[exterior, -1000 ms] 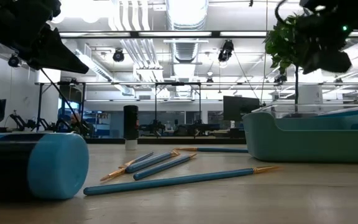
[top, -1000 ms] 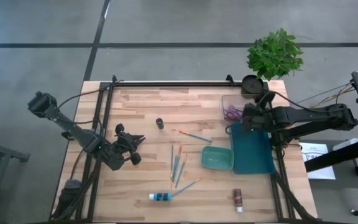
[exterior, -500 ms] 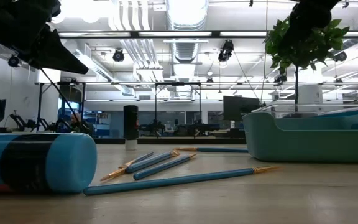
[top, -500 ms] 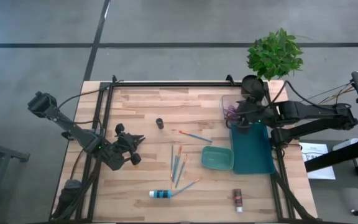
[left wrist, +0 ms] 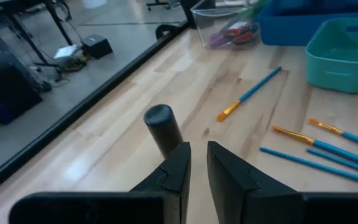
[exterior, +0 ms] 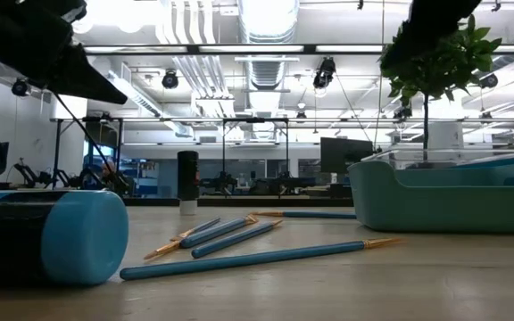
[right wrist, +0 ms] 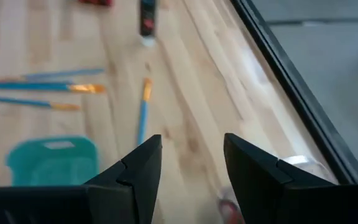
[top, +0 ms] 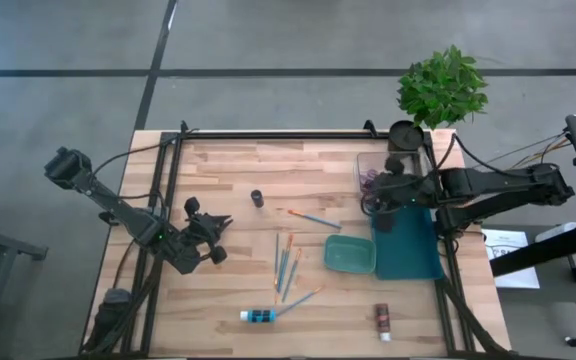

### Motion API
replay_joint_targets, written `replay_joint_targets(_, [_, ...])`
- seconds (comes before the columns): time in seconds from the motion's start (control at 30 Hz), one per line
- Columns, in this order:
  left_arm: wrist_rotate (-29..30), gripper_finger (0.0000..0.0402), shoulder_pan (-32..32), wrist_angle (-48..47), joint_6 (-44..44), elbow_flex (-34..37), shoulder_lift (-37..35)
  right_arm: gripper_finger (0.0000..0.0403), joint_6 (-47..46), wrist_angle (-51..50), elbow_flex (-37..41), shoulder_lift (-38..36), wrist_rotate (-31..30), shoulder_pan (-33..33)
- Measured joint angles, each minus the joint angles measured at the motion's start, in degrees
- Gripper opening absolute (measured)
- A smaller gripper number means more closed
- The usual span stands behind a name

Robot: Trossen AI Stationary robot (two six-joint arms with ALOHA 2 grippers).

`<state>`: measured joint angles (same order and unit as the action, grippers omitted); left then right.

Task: Pick & Place Paint Supplies
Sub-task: Put the red paint bottle into the green bin

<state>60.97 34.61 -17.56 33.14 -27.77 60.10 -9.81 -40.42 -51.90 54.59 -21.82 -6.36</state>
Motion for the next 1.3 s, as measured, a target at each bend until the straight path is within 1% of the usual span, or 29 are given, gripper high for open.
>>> replay_joint_targets(0.1, [1.06, 0.0061, 0.00, 0.29, 0.00, 0.00, 0.00, 0.0171, -0.16, 3.96, 1.81, 0.00, 0.02, -2.79])
replay_joint_targets(0.27, [0.75, 0.0061, 0.00, 0.46, -0.28, 0.00, 0.00, 0.0171, -3.05, 8.84, 4.39, 0.00, 0.02, -7.80])
replay_joint_targets(0.43, [0.47, 0.0061, 0.00, 0.52, -0.39, 0.00, 0.00, 0.0171, -3.99, 13.90, 5.83, 0.01, -0.03, -12.82])
replay_joint_targets(0.7, [-4.52, 0.0061, 0.00, 0.39, 0.20, 0.00, 0.00, 0.0171, -9.37, 14.29, 5.95, 0.02, -1.72, -18.66])
replay_joint_targets(0.83, [-7.43, 0.0061, -0.28, -1.42, 5.61, -0.04, 0.00, 0.0171, -9.53, 14.91, 5.95, 0.29, -5.35, -20.41])
replay_joint_targets(0.9, [-10.16, 0.0061, -0.80, -4.51, 10.38, -0.07, 0.00, 0.0171, -9.32, 15.56, 5.95, 0.43, -5.56, -20.68])
replay_joint_targets(0.97, [-15.26, 0.0061, -1.29, -8.32, 15.61, -0.07, 0.00, 0.0171, -9.34, 16.12, 5.95, 0.74, -5.59, -20.67])
replay_joint_targets(1.07, [-27.34, 0.0061, -1.38, -13.67, 23.27, -0.07, 0.00, 0.0171, -9.47, 15.93, 5.97, 0.83, -5.44, -20.82])
replay_joint_targets(1.17, [-37.17, 0.0061, -0.59, -14.86, 29.30, -0.04, 0.00, 0.0171, -9.10, 16.60, 5.97, 0.79, -5.43, -20.90])
replay_joint_targets(1.23, [-41.47, 0.0061, 0.15, -14.92, 32.29, -0.04, 0.00, 0.0171, -8.23, 17.76, 5.97, 0.81, -5.36, -20.91])
replay_joint_targets(1.3, [-43.46, 0.0061, 0.67, -16.12, 37.26, -0.07, 0.00, 0.0171, -7.48, 18.85, 5.97, 0.81, -5.34, -20.91])
